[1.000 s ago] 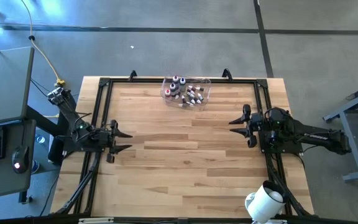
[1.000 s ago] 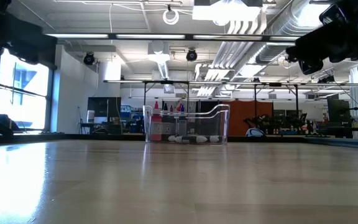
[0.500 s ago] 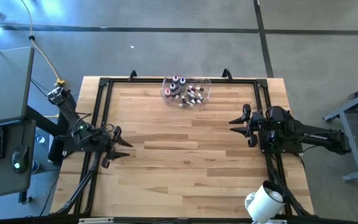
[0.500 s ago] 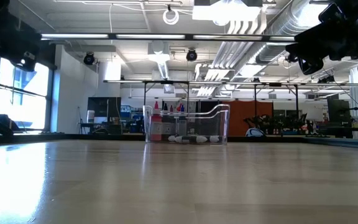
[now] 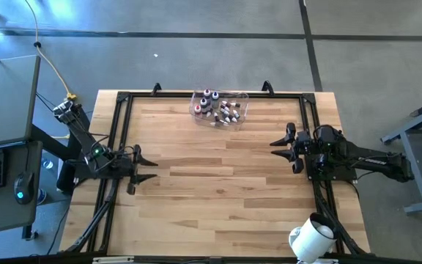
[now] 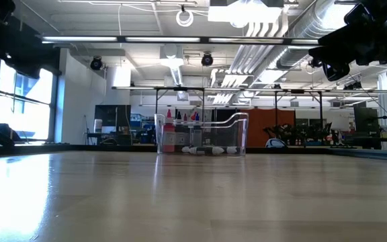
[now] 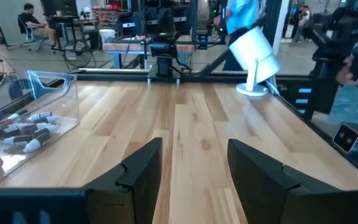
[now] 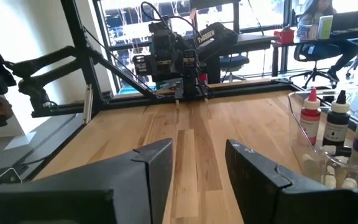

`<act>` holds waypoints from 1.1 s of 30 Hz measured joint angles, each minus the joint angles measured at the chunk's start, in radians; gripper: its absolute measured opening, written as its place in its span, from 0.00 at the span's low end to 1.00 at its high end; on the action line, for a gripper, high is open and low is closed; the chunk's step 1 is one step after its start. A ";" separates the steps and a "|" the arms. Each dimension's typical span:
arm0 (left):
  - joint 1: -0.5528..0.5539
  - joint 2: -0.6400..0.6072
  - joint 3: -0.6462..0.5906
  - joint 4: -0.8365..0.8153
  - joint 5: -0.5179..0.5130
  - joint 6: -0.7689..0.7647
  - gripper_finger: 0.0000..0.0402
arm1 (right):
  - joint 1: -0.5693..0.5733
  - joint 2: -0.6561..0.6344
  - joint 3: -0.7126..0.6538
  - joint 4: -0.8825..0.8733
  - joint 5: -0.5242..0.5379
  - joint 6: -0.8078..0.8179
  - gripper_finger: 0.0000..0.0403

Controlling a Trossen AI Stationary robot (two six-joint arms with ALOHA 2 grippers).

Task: Pick & Place food coloring
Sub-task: Return to Home Position

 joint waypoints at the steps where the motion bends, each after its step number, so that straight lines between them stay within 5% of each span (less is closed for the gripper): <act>1: 0.000 0.000 0.000 0.000 0.000 -0.001 0.45 | 0.000 0.000 0.000 0.000 0.000 0.004 0.35; 33: 0.000 0.000 0.000 -0.017 0.077 -0.002 0.45 | 0.000 0.000 0.000 -0.001 0.000 0.003 0.35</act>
